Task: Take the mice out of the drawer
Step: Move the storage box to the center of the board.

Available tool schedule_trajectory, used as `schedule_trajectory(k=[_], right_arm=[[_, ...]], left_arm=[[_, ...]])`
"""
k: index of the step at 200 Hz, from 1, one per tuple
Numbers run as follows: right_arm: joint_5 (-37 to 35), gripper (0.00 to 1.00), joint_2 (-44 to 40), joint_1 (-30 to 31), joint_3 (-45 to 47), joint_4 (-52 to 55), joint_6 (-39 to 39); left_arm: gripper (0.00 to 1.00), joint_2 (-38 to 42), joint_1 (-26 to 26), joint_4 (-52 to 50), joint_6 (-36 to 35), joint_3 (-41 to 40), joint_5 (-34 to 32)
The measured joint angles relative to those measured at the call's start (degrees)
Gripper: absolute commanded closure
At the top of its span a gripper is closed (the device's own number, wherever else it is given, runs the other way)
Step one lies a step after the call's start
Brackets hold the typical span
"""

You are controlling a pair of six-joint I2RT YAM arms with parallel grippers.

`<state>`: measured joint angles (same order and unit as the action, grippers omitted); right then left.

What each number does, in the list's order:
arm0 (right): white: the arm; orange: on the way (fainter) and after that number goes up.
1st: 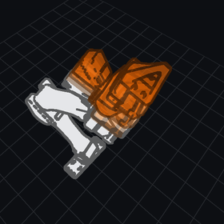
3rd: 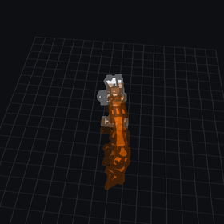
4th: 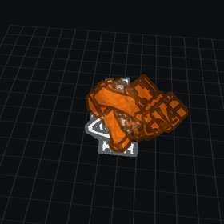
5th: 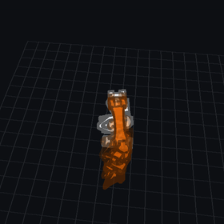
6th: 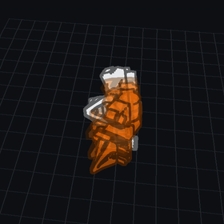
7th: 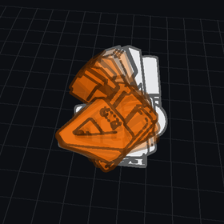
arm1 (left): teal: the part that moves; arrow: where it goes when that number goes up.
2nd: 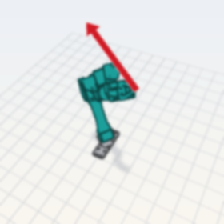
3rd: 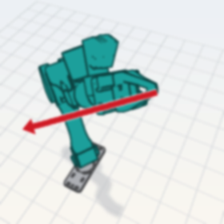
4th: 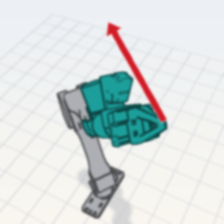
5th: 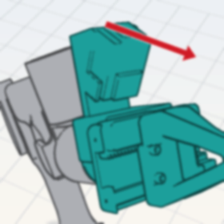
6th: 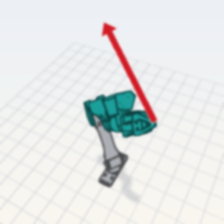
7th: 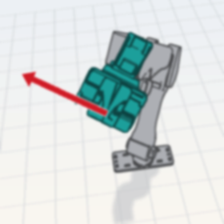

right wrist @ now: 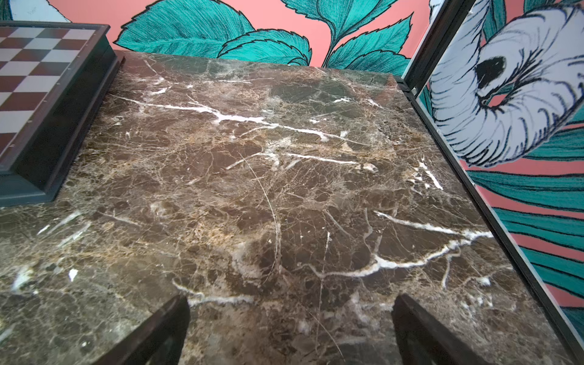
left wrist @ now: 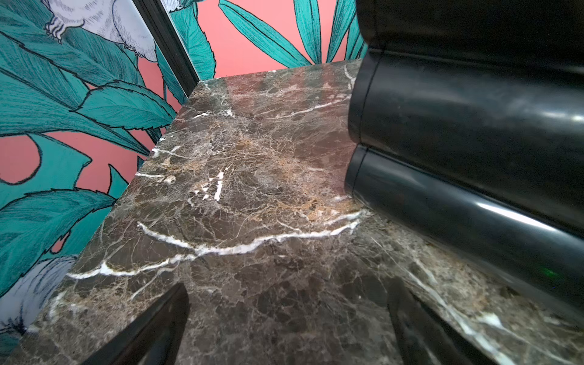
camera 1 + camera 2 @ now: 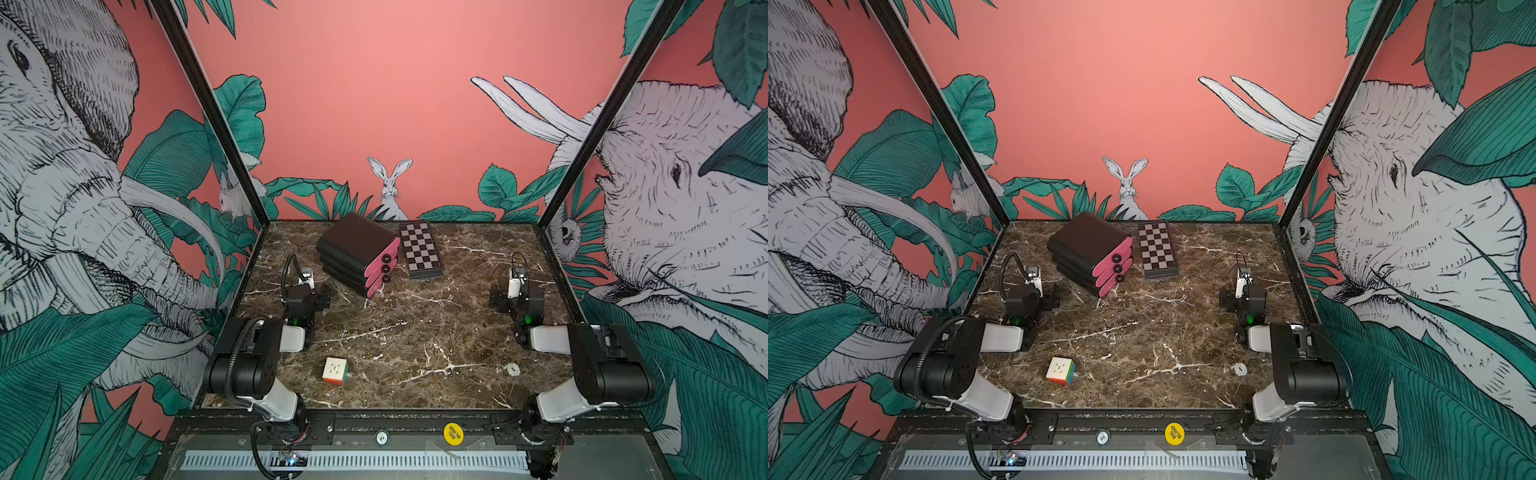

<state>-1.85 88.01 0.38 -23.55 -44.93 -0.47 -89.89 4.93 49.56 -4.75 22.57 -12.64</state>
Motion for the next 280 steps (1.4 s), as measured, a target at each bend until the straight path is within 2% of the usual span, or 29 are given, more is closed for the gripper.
schedule_trajectory(k=[224, 236, 256, 280], right_arm=[[0.3, 0.01, 0.0, 0.0, 0.0, -0.3, 0.0], [0.7, 0.01, -0.4, 0.0, -0.7, 2.0, -0.1], [0.8, 0.01, -3.4, 0.0, -5.4, 11.8, 0.2], [0.5, 0.01, -11.3, 0.2, -11.5, 22.2, 3.8]], left_arm=[[0.01, 0.0, 0.0, 0.0, 0.0, 0.0, 0.0], [0.01, 0.1, 0.0, -0.1, -0.4, 0.0, 0.6], [0.01, 2.8, 0.0, -7.8, -1.1, 2.8, 2.8], [0.01, 9.4, 0.0, -23.5, 0.5, 12.1, 5.0]])
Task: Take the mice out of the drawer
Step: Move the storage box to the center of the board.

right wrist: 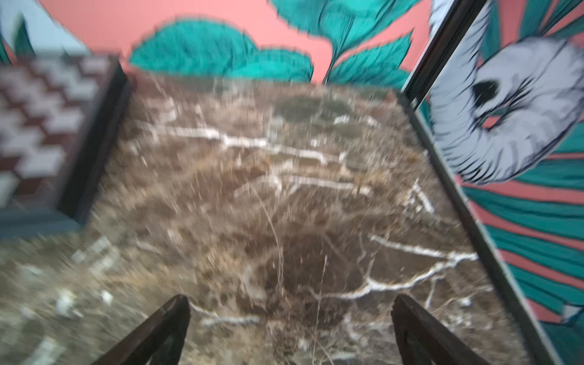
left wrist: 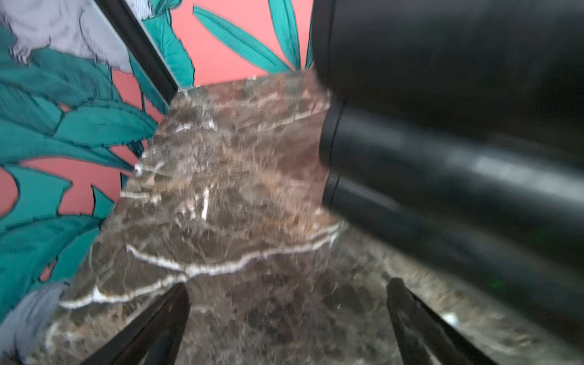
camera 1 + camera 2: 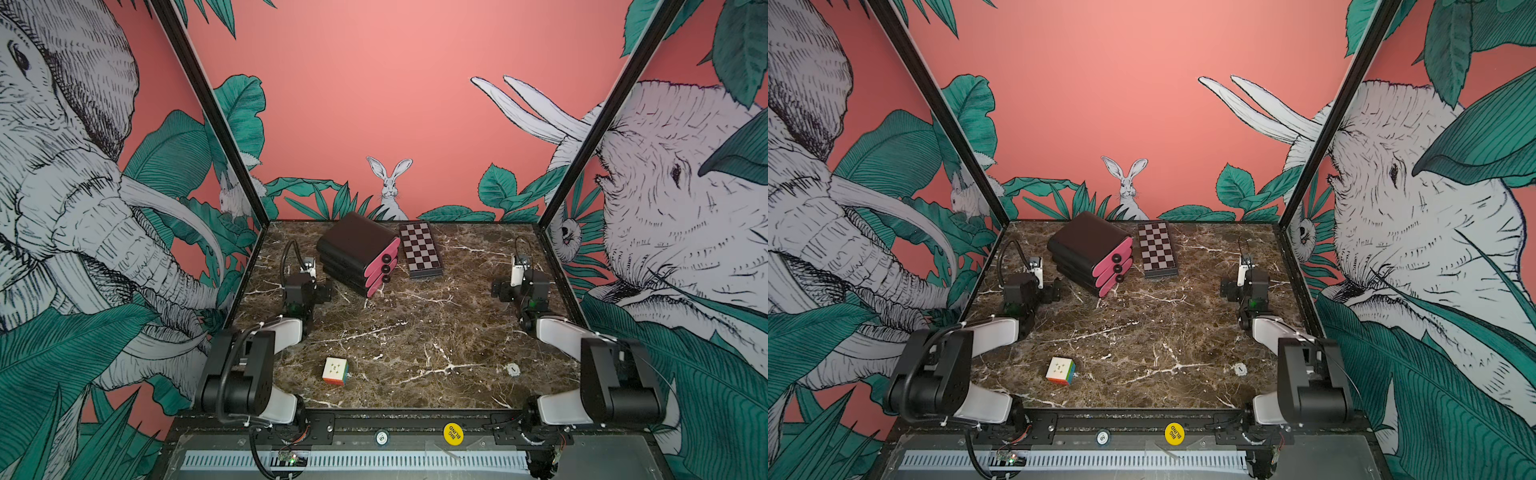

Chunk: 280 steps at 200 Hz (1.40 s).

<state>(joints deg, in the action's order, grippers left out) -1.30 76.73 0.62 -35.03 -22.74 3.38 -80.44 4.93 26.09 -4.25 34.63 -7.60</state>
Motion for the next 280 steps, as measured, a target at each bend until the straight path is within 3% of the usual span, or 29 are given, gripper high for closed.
schedule_trajectory(k=[31, 66, 91, 121, 159, 187, 237, 280], right_arm=[[0.3, 0.01, -11.7, 2.2, -4.5, 10.2, 11.0], [6.8, 0.01, -16.4, 7.4, -12.2, 22.4, 33.4], [12.0, 0.01, -15.4, 14.2, -16.7, 27.1, 45.3], [14.4, 0.01, -13.8, 22.9, -21.7, 28.8, 51.1], [18.6, 0.02, -11.5, 24.6, -18.8, 18.1, 58.3], [18.5, 0.02, -6.9, 23.8, -20.0, 20.0, 59.5], [8.6, 0.01, -0.1, 23.8, -26.8, 28.6, 54.3], [2.2, 0.01, 6.7, 25.3, -30.3, 26.2, 50.2]], left_arm=[[0.01, 9.8, 0.0, -18.7, 8.1, 12.1, 4.0], [0.01, 17.9, 1.9, -35.7, 24.4, 24.2, 9.2], [0.01, 20.6, 10.2, -39.2, 36.9, 26.5, 10.6], [0.01, 19.2, 22.4, -42.8, 48.1, 26.5, 10.1], [0.01, 18.4, 24.1, -39.7, 52.2, 24.6, 11.2], [0.01, 16.0, 21.3, -40.0, 48.7, 27.9, 14.8], [0.01, -5.7, 9.9, -56.4, 21.7, 63.8, 16.4], [0.01, -27.1, 4.8, -66.6, 4.7, 79.0, 19.3]])
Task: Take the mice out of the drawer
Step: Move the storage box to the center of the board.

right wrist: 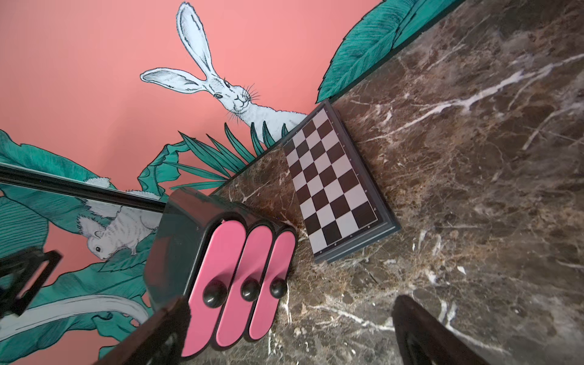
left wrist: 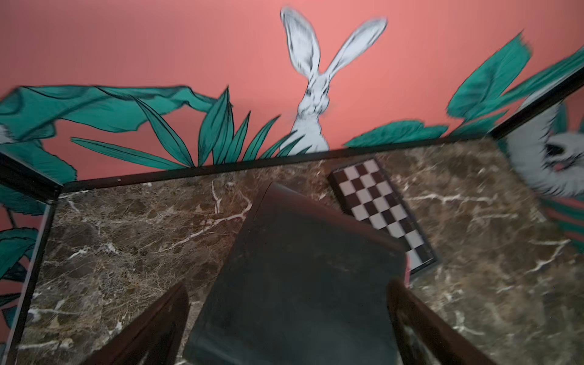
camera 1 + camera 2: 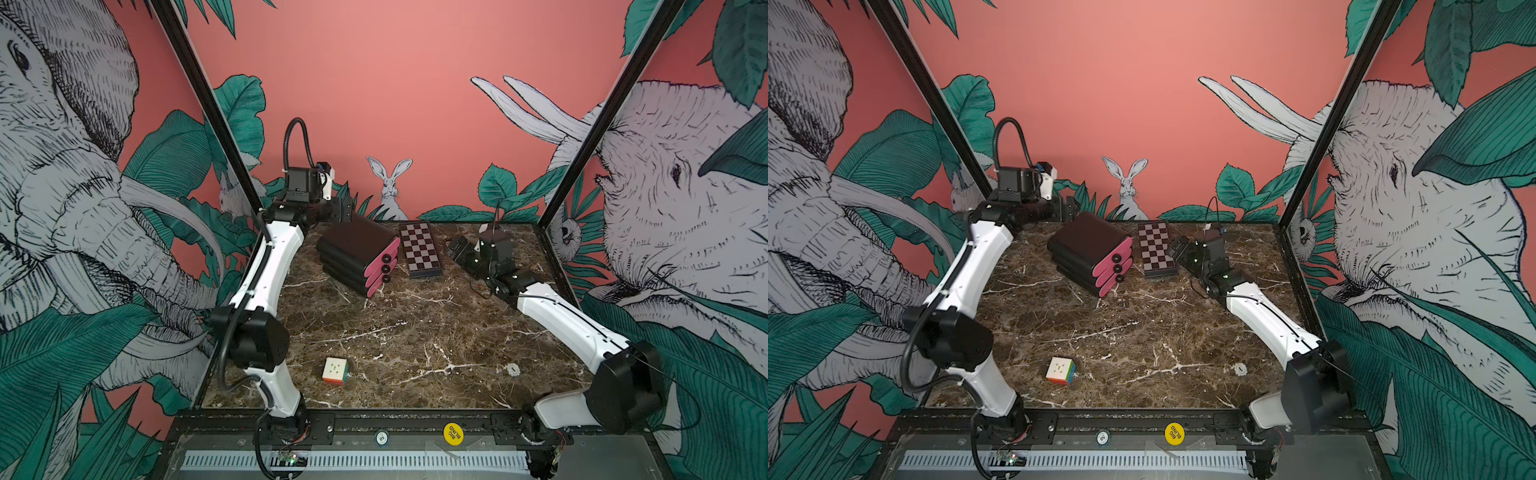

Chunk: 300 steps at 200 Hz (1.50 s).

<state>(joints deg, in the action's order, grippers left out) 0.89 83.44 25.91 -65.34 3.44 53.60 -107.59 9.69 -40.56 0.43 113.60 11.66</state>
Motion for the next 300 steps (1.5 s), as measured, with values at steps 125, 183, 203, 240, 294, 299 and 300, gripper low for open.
schedule_trajectory(k=[125, 183, 203, 240, 294, 299, 300], right_arm=[[-1.0, 0.02, 21.3, 6.6, -20.3, -0.1, -8.7], [1.5, 0.01, 16.8, 5.9, -13.0, 1.9, -10.8], [2.8, 0.01, 14.0, 5.3, -11.5, 2.3, -11.9], [4.6, 0.01, 5.0, 4.2, -4.2, 2.8, -13.0], [10.3, 0.01, 2.1, 2.2, -1.3, 5.6, -13.1], [10.5, 0.01, 2.1, 2.2, -1.0, 5.9, -13.1], [10.6, 0.01, 2.1, 2.2, -1.0, 5.9, -13.1]], left_arm=[[0.01, -13.1, -4.9, -0.3, -7.4, -0.1, 21.7], [0.01, 4.6, -0.9, 6.7, -0.9, -25.0, 20.8], [0.01, 7.3, 4.5, 6.8, 0.6, -27.7, 17.6], [0.01, 14.8, 12.3, 7.8, 5.6, -35.2, 12.2], [0.01, 22.5, 11.9, 10.2, 13.4, -39.8, 5.1], [0.01, 22.6, 12.2, 10.6, 14.0, -40.4, 4.8], [0.01, 22.6, 12.2, 10.6, 14.1, -40.4, 4.8]])
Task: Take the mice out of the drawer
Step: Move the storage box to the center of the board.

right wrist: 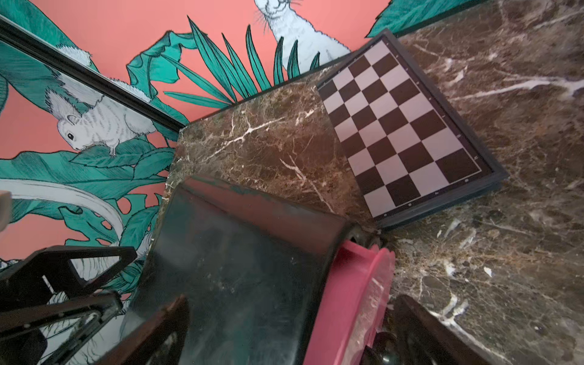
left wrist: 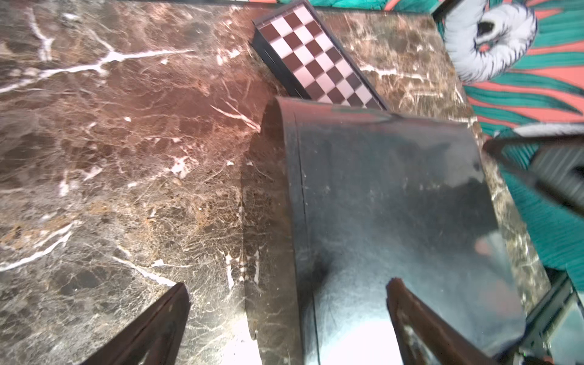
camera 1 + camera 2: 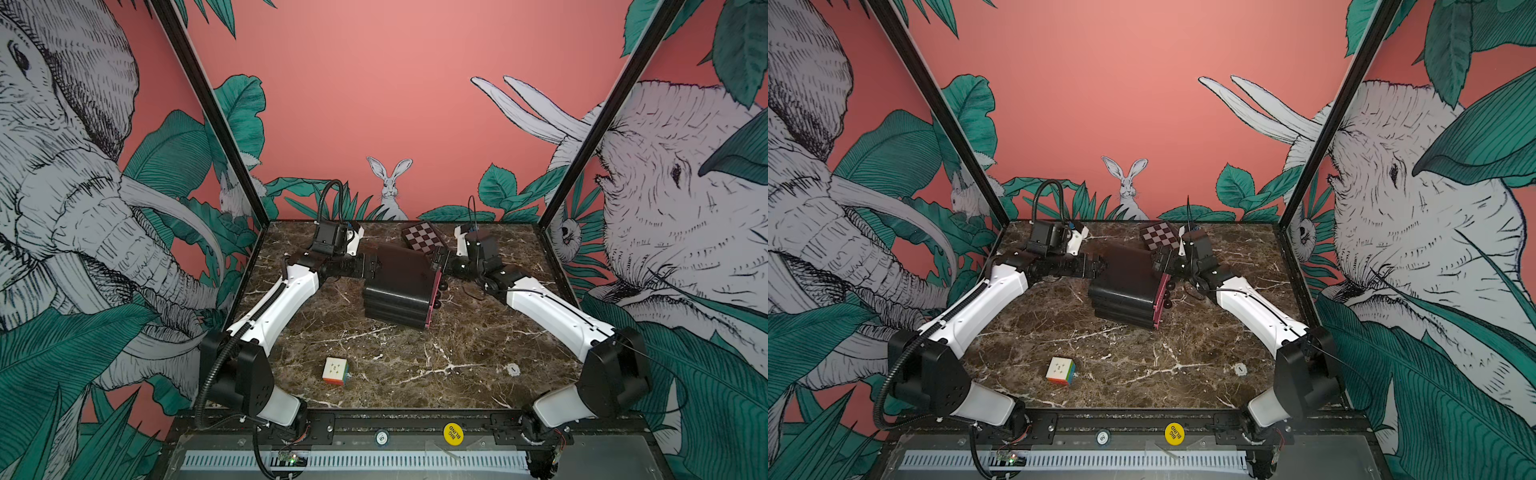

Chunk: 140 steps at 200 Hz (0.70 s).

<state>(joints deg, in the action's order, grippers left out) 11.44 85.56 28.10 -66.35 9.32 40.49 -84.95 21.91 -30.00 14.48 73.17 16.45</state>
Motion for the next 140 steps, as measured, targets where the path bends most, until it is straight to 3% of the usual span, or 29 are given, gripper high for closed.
schedule_trajectory(k=[79, 140], right_arm=[[5.1, 0.01, 5.3, 1.2, -1.3, 1.5, -0.3], [5.8, 0.01, 12.3, 4.6, -9.3, 2.4, -2.6]], left_arm=[[0.01, 0.1, 3.2, 5.6, 6.3, -5.8, 2.4], [0.01, 9.0, 4.3, 6.8, 10.1, -14.2, 1.4]])
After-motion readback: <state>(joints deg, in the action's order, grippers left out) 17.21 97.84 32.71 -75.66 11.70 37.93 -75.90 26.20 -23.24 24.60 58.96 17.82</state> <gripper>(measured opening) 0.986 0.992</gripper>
